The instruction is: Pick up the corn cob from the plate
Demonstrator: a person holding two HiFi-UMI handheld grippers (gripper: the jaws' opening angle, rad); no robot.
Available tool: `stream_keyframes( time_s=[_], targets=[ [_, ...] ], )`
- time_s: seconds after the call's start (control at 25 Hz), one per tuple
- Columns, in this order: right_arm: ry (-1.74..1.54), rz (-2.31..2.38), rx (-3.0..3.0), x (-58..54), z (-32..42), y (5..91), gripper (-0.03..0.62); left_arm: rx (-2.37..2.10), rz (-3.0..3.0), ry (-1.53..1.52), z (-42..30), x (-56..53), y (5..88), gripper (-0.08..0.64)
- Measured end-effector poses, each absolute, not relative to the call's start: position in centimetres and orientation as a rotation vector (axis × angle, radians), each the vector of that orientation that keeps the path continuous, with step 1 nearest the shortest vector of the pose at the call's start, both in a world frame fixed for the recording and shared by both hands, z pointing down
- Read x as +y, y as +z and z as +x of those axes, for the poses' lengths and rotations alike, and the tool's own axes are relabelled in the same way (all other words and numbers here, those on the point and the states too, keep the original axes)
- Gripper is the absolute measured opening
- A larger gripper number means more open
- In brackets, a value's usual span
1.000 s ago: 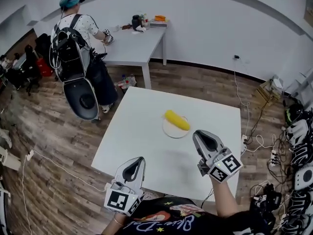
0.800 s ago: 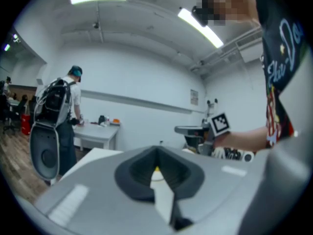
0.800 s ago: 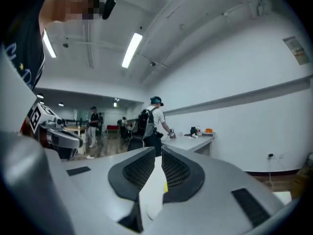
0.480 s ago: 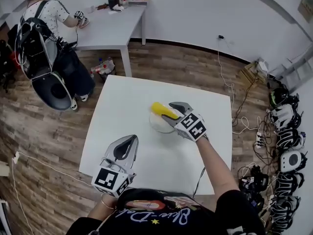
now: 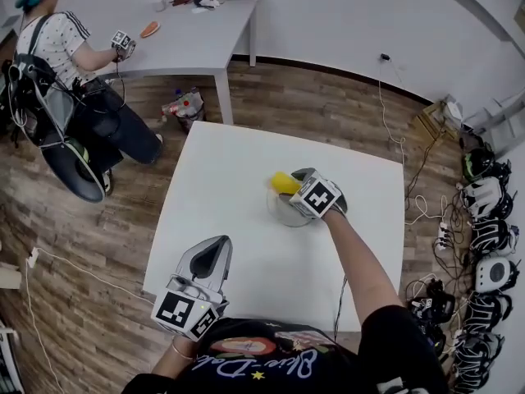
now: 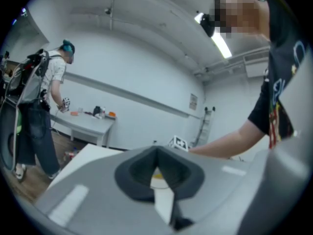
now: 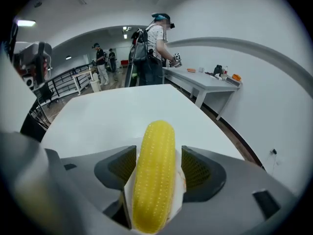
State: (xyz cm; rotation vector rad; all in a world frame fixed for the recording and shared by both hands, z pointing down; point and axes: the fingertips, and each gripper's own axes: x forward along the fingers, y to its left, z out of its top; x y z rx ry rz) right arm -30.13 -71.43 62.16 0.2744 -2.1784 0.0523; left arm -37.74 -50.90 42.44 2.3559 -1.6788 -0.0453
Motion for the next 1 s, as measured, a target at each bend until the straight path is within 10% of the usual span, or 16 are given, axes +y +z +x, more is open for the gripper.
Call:
stream_keyframes(
  time_s=[1.0],
  targets=[
    [0.357,0.823,-2.551,-68.5,-26.2,55.6,0.262,-1.566,2.429,-0.093,-37.6,-49.6,40.9,-0.012]
  ],
)
